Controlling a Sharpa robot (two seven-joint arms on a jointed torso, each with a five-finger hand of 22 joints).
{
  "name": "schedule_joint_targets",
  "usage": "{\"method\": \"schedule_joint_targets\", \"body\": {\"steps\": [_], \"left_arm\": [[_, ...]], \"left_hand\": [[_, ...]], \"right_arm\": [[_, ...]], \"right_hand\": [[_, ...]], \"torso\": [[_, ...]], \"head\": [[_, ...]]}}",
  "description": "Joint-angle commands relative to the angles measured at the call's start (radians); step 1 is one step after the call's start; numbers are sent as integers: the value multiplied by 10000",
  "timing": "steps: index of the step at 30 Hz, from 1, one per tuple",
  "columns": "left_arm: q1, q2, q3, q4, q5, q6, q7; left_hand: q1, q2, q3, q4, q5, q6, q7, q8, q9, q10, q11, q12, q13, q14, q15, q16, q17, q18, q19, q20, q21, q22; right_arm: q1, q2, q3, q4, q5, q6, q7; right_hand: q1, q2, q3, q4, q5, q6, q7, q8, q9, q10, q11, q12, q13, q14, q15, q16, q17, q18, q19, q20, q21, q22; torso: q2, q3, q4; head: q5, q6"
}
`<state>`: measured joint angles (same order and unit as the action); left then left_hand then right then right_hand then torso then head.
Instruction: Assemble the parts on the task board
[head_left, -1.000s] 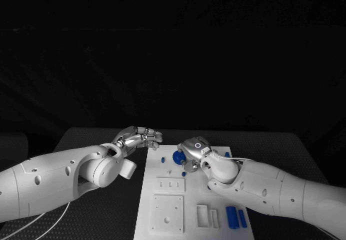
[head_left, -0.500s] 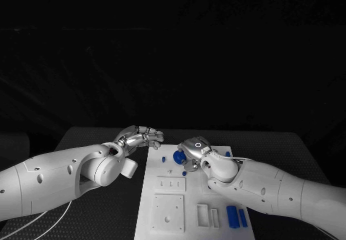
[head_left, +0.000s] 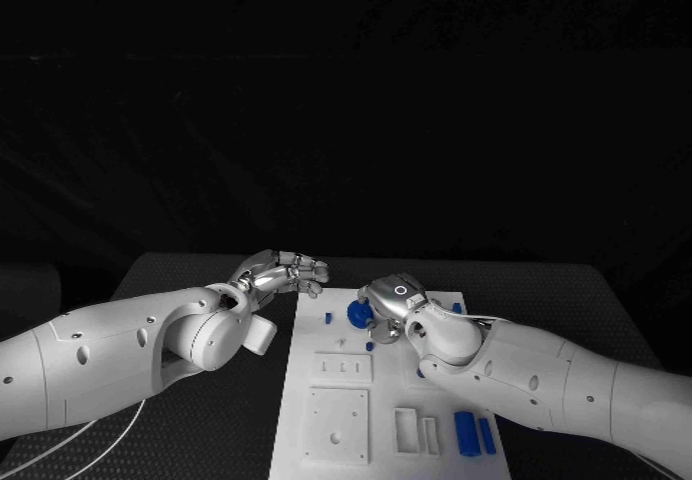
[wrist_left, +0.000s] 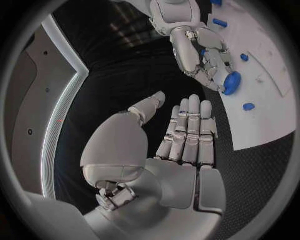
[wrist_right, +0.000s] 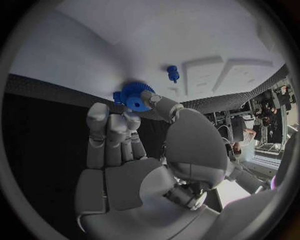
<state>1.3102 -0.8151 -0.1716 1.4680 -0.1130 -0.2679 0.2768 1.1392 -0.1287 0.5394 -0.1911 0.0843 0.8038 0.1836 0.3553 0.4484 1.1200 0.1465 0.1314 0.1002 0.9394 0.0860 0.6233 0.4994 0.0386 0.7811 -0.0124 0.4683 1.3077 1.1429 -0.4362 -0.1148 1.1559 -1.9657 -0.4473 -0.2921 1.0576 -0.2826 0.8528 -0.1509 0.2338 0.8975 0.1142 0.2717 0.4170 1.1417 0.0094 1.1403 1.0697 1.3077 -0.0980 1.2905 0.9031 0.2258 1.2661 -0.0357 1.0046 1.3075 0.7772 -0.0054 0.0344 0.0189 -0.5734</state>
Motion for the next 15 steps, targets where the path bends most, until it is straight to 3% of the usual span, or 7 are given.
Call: {"method": "schedule_joint_targets", "body": {"steps": [1,15], "left_arm": [[7,3,9,9,-27,80,65],[7,4,9,3,-27,89,67]], "left_hand": [[-108,28,28,38,-41,-47,-3,-39,-6,-53,-10,-44,-15,-77,6,46,-10,190,-61,-14,32,205],[-108,31,30,36,-40,-49,-2,-40,-5,-53,-9,-47,-15,-79,6,47,-11,191,-64,-14,35,204]], "right_arm": [[-46,-53,-31,148,238,-25,240],[-45,-195,-1,396,317,-207,259]], "right_hand": [[19,75,-4,-99,384,3,48,43,17,23,-26,-60,-8,23,-21,-63,21,360,41,-44,41,143],[-37,78,-12,-174,780,-21,41,63,9,47,-33,-52,-5,37,-28,-73,58,360,70,-52,50,141]], "torso": [[-2,3,-4],[0,-1,-3]], "head": [[16,1],[32,-7]]}}
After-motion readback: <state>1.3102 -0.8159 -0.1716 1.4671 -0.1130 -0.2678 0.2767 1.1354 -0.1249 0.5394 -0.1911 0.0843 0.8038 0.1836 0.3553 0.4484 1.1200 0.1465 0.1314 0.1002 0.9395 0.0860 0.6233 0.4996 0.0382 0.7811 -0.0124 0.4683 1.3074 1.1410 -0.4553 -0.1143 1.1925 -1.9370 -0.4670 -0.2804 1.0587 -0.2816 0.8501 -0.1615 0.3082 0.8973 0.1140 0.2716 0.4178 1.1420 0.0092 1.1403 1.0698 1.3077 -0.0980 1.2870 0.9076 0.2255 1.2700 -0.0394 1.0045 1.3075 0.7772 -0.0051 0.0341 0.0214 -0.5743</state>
